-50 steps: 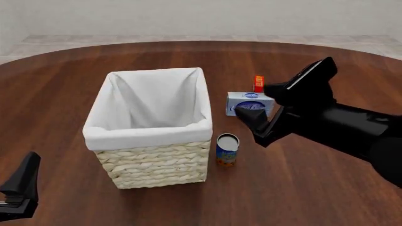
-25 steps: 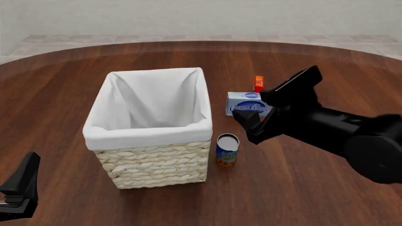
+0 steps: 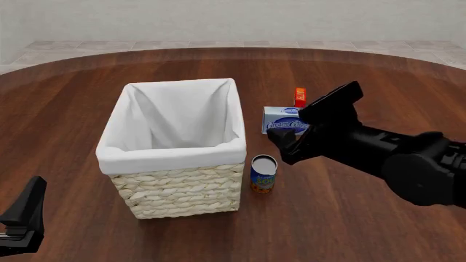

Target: Pick up the alphabet soup and put it in the basket.

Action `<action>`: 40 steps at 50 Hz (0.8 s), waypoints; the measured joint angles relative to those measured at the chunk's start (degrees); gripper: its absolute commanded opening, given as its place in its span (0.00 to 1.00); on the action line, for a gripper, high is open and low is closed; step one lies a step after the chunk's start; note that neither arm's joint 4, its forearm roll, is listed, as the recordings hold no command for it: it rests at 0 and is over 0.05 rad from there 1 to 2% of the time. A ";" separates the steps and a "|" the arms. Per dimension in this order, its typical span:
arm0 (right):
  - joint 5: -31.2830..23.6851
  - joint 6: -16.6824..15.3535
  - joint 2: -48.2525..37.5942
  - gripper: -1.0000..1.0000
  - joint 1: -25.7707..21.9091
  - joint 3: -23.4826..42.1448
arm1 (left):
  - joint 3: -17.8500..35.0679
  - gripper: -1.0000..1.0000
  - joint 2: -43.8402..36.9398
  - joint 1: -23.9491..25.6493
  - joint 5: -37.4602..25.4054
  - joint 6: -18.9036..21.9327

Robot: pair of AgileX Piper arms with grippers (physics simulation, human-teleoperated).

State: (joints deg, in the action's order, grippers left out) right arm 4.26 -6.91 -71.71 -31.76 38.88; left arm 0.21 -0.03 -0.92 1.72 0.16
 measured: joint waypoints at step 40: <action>5.26 3.66 -7.65 1.00 0.76 -0.55 | -0.01 1.00 0.00 -0.13 0.28 -0.13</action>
State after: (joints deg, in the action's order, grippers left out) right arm 9.52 -3.25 -79.36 -30.99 38.32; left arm 0.20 -0.02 -1.04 2.00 0.03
